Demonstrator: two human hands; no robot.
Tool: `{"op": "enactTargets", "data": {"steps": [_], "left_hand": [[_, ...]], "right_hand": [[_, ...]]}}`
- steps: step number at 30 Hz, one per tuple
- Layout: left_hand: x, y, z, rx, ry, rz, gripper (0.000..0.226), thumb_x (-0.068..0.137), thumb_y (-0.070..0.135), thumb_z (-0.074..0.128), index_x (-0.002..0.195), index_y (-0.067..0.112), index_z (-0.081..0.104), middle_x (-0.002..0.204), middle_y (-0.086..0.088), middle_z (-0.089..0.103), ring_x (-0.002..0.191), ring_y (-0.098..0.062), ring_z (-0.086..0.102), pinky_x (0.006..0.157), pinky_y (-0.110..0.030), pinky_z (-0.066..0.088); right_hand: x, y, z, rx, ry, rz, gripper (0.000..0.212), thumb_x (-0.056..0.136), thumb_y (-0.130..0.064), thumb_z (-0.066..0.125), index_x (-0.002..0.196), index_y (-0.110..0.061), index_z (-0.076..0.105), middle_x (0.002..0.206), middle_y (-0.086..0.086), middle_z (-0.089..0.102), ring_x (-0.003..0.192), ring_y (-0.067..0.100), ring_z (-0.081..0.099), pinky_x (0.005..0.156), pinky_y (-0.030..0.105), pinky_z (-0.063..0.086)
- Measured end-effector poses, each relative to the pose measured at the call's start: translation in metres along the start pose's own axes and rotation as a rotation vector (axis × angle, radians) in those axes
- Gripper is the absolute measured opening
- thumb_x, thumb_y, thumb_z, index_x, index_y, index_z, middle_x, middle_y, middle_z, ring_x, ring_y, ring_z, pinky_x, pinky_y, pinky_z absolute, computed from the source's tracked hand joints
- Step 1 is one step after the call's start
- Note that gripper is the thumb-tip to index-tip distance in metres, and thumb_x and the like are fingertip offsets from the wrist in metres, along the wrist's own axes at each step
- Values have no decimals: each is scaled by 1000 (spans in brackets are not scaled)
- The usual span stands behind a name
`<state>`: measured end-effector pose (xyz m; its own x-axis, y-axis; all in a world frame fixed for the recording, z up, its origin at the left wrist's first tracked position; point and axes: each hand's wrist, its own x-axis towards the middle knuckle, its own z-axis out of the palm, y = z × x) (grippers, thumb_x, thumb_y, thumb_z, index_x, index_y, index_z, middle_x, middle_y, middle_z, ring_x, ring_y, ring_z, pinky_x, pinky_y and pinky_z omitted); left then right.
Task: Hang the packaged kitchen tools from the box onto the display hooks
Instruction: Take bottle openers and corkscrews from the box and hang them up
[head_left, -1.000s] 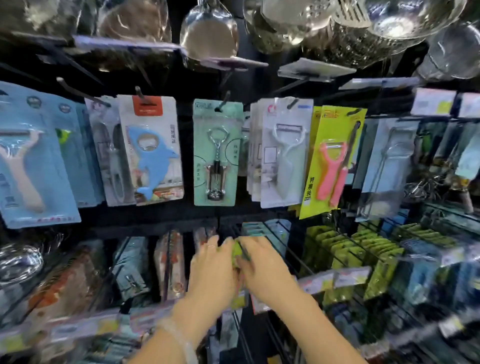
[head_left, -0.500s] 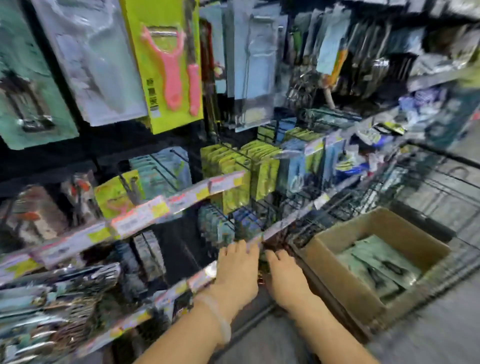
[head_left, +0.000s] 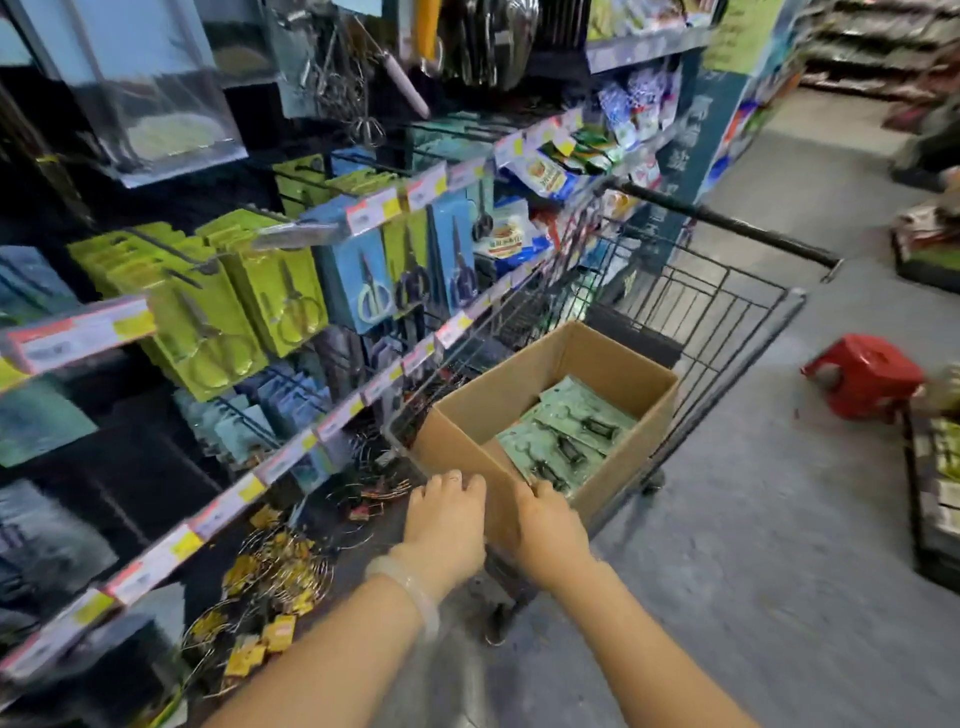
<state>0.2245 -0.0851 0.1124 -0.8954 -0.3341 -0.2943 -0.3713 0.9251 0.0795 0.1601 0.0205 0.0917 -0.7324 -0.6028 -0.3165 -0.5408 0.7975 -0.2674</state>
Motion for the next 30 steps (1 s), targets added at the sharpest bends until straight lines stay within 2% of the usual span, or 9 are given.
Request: {"op": "enactTargets", "data": {"steps": [3, 7, 12, 16, 19, 24, 30], "left_hand": [[15, 26, 6, -3, -29, 39, 56, 90, 30, 58, 138, 15, 33, 139, -10, 38, 131, -30, 35, 104, -40, 31], [39, 49, 9, 14, -88, 68, 53, 89, 32, 57, 133, 12, 37, 135, -11, 41, 127, -30, 38, 103, -41, 33], [81, 65, 11, 32, -156, 97, 50, 89, 24, 55, 134, 12, 37, 137, -11, 41, 128, -31, 37, 104, -40, 32], [125, 69, 9, -1, -198, 105, 53, 91, 24, 53, 139, 14, 35, 141, -10, 38, 132, -30, 34, 106, -41, 31], [158, 71, 2, -12, -239, 96, 49, 90, 21, 53, 136, 15, 37, 138, -9, 41, 131, -29, 36, 106, -41, 32], [208, 69, 2, -33, -274, 49, 48, 88, 19, 55, 133, 20, 41, 136, -7, 41, 130, -26, 37, 104, -38, 33], [246, 63, 4, -65, -292, -18, 44, 90, 23, 53, 133, 20, 41, 138, -5, 41, 131, -24, 37, 106, -35, 31]], "right_hand": [[5, 31, -3, 22, -27, 45, 50, 91, -25, 53, 135, -12, 33, 127, 13, 41, 116, 34, 44, 87, 38, 41], [22, 57, 2, 79, -32, 78, 41, 90, -18, 49, 130, -12, 38, 129, 12, 41, 117, 34, 43, 88, 38, 41], [56, 77, 2, 114, -43, 102, 52, 91, -13, 48, 140, -13, 31, 135, 12, 37, 120, 34, 42, 96, 41, 40], [92, 94, -9, 86, -80, 107, 45, 93, -21, 50, 135, -10, 35, 131, 14, 40, 119, 35, 42, 92, 39, 41], [123, 106, -21, 42, -118, 111, 49, 93, -25, 51, 137, -12, 34, 133, 14, 40, 122, 35, 41, 94, 40, 40], [176, 112, -22, 10, -133, 103, 45, 92, -18, 48, 135, -13, 37, 133, 13, 41, 120, 33, 44, 95, 41, 41], [221, 120, -13, -33, -241, 48, 44, 91, -19, 51, 131, -11, 38, 133, 14, 41, 124, 30, 40, 100, 39, 38]]}}
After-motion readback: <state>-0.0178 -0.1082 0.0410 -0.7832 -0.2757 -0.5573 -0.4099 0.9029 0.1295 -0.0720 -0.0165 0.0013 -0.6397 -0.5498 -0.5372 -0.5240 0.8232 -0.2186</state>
